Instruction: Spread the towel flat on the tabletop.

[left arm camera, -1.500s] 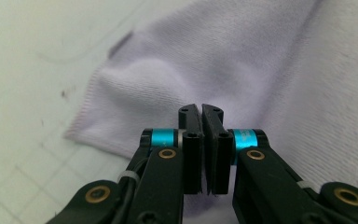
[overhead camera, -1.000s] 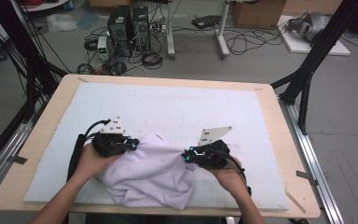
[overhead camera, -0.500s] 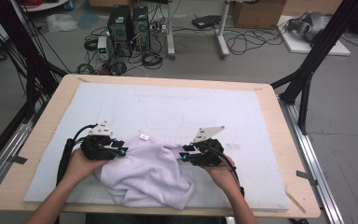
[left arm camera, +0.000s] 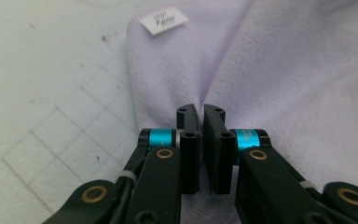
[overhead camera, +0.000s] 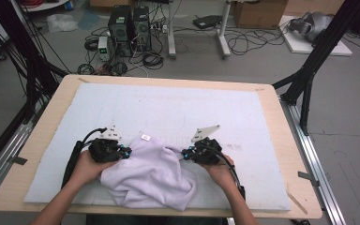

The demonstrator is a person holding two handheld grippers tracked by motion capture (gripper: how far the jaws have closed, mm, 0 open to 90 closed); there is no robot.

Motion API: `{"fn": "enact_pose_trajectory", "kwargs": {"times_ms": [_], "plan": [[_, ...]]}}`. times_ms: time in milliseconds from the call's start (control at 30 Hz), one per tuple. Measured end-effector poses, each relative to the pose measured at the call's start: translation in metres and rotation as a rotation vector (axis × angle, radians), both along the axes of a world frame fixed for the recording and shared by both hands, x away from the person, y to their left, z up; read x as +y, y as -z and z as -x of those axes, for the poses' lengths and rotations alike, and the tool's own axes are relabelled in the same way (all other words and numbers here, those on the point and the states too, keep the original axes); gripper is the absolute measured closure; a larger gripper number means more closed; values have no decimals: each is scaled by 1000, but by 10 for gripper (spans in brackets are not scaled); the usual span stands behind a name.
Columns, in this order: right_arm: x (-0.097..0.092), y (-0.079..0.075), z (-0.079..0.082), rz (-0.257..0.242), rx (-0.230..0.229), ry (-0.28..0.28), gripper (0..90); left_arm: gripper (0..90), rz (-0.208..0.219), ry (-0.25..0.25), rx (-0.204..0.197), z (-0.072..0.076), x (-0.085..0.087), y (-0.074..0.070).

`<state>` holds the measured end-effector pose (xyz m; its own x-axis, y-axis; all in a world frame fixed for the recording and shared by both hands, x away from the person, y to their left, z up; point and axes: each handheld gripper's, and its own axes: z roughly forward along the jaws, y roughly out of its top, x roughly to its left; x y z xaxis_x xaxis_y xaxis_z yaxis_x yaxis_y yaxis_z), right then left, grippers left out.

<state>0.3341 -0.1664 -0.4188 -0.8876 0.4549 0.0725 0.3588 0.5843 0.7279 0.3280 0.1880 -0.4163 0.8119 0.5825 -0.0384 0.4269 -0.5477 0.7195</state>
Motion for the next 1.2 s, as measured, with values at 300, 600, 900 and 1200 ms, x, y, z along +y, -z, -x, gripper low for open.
{"fn": "enact_pose_trajectory", "kwargs": {"times_ms": [300,600,900,1200], "plan": [[-37,-75,-18,-3,-134,91,877,856,97,-66,-167,-20,-18,-55],[-34,-58,-47,-19,-130,147,692,669,72,-125,-127,-41,-11,-47],[-36,-7,2,39,-42,43,653,601,26,-57,-51,-14,10,-12],[-44,17,36,51,-5,-7,645,604,18,-29,-9,1,22,14]]}}
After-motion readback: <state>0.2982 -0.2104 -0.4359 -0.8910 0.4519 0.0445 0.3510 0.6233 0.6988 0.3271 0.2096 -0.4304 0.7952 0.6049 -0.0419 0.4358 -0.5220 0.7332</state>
